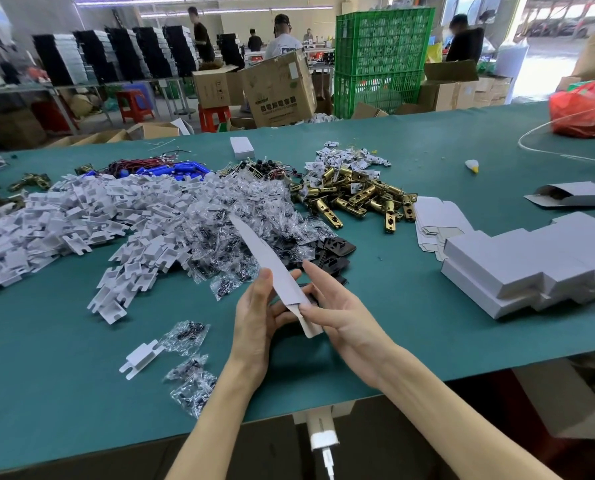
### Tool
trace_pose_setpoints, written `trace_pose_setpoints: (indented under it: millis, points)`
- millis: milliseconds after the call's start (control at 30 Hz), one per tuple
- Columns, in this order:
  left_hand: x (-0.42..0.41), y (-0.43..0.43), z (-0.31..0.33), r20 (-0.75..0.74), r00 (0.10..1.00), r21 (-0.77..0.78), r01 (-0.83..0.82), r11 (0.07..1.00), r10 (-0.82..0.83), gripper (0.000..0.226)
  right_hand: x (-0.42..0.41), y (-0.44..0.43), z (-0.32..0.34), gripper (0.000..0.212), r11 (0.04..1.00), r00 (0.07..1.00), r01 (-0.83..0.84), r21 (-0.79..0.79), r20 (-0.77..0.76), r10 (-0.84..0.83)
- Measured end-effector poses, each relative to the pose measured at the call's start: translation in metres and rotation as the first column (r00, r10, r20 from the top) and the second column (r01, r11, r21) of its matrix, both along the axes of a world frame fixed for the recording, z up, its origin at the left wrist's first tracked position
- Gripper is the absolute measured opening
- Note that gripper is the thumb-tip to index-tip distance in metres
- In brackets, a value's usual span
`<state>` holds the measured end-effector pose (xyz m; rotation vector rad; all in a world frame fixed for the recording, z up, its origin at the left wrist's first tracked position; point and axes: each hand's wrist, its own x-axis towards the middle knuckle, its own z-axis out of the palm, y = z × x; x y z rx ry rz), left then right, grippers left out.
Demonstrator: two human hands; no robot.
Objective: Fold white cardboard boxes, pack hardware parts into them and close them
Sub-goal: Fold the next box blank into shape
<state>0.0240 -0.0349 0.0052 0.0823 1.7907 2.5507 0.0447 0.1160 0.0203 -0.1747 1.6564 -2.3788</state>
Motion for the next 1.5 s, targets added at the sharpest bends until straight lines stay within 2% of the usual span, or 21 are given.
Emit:
trace_pose_setpoints:
  millis: [100,200,300,400,467,567,667,767,867,967,1167,1267,1500]
  points:
    - [0.001,0.002,0.001,-0.003,1.000,-0.010,-0.009,1.000,0.009,0.087,0.004,-0.002,-0.004,0.060,0.998,0.998,0.053,-0.017,-0.016,-0.054]
    - [0.002,0.003,0.002,-0.012,1.000,0.011,-0.024,1.000,0.024,0.102,0.008,-0.003,-0.003,0.047,0.999,0.998,0.035,-0.009,-0.055,-0.035]
    - [0.004,0.002,0.004,-0.010,1.000,0.036,0.004,0.999,-0.003,0.107,0.006,-0.003,-0.001,0.054,0.996,1.000,-0.006,-0.085,-0.011,0.005]
    - [0.007,0.003,0.007,0.005,0.993,0.044,0.115,0.992,-0.115,0.107,0.002,-0.002,-0.001,0.064,0.994,1.000,0.029,-0.104,0.013,-0.027]
    - [0.008,0.003,0.008,0.007,0.991,0.049,0.133,0.990,-0.133,0.104,0.004,-0.003,-0.002,0.065,0.995,0.999,0.044,-0.085,0.005,-0.044]
    - [0.008,0.004,0.008,-0.006,0.994,0.037,0.109,0.993,-0.109,0.108,0.006,-0.004,-0.004,0.061,0.989,0.999,0.045,-0.143,0.019,-0.042]
    - [0.007,0.002,0.003,0.010,0.998,0.011,0.059,0.998,-0.059,0.098,0.008,-0.004,-0.005,0.053,0.977,0.999,0.048,-0.207,0.034,-0.042]
    - [0.003,0.000,-0.002,0.030,1.000,-0.018,-0.010,1.000,0.010,0.085,0.009,-0.001,-0.003,0.051,0.983,1.000,0.005,-0.182,-0.012,-0.008]
    - [0.002,0.002,-0.002,0.032,0.998,-0.024,-0.053,0.998,0.054,0.090,0.008,0.006,-0.002,0.055,0.989,0.999,-0.022,-0.146,-0.032,0.018]
    - [0.002,0.002,-0.003,0.029,0.999,-0.054,-0.035,0.998,0.036,0.080,0.006,0.015,0.000,0.060,0.992,0.998,-0.056,-0.109,-0.049,0.051]
    - [0.005,0.004,-0.001,0.006,1.000,-0.133,0.022,0.991,-0.021,0.073,0.004,0.013,0.008,0.046,0.991,0.991,-0.035,0.129,-0.127,0.051]
    - [0.007,0.005,0.002,0.006,0.999,-0.123,0.047,0.991,-0.046,0.068,0.000,0.009,0.004,0.064,0.969,0.991,0.038,0.246,-0.137,-0.004]
    - [0.009,0.006,0.003,0.034,0.996,-0.075,0.083,0.994,-0.081,0.046,0.001,0.006,-0.003,0.082,0.938,0.981,0.099,0.333,-0.190,-0.037]
